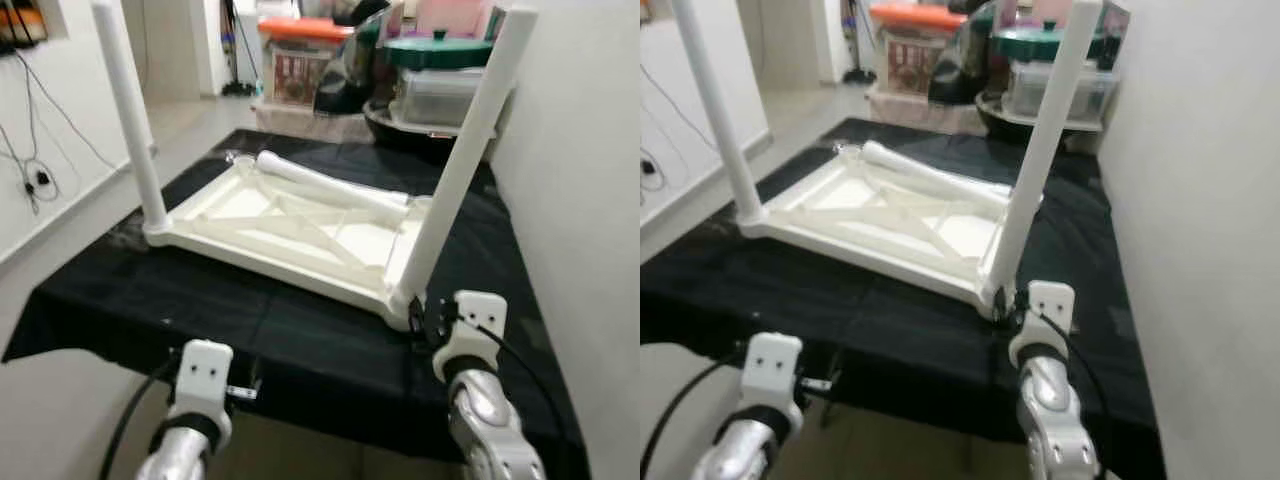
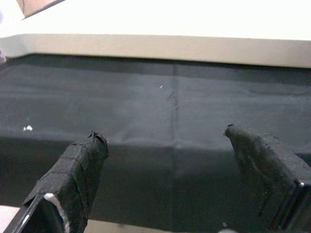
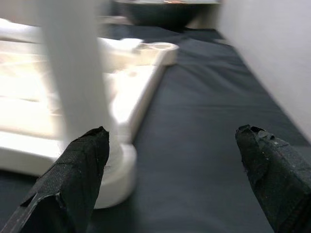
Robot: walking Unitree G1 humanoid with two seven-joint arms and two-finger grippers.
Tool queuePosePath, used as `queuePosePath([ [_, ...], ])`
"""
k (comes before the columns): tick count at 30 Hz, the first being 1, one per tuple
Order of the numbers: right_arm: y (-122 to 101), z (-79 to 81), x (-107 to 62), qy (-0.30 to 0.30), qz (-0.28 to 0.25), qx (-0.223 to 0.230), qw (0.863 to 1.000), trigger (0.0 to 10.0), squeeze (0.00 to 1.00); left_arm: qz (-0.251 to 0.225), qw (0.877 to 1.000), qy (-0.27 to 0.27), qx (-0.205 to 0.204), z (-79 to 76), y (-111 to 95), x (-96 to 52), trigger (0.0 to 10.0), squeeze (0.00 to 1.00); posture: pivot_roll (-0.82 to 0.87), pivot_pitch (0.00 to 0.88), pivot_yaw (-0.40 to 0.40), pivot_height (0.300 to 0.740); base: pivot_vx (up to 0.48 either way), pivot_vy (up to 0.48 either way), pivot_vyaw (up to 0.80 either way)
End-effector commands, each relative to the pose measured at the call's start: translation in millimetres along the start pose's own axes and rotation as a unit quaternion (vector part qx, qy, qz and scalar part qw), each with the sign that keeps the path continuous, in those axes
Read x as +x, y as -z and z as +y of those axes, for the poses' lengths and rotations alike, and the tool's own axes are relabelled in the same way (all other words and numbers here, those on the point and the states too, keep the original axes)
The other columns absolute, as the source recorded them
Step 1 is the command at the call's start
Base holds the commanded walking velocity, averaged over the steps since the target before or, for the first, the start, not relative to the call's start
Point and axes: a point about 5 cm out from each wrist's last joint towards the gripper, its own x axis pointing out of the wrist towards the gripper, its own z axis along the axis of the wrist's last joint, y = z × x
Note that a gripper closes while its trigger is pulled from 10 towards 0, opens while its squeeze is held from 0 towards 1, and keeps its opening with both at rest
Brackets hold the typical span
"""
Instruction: Building children table
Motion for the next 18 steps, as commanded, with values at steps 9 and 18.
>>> queuePosePath([
  [9, -3.1, 4.1, 15.1, -0.058, 0.000, 0.025, 0.998, 10.0, 0.00, 0.007, 1.000, 0.001, -0.008, -0.9, 1.3, -1.1, 10.0, 0.00, 0.07, 0.000, -0.050, 0.740, 0.000, 0.000, 0.00],
  [18, -11.0, -15.7, 31.9, -0.084, -0.018, 0.001, 0.996, 10.0, 1.00, 0.007, 1.000, 0.001, -0.012, -1.0, 0.3, -3.3, 10.0, 0.00, 0.08, 0.008, -0.054, 0.740, 0.000, 0.000, 0.00],
])
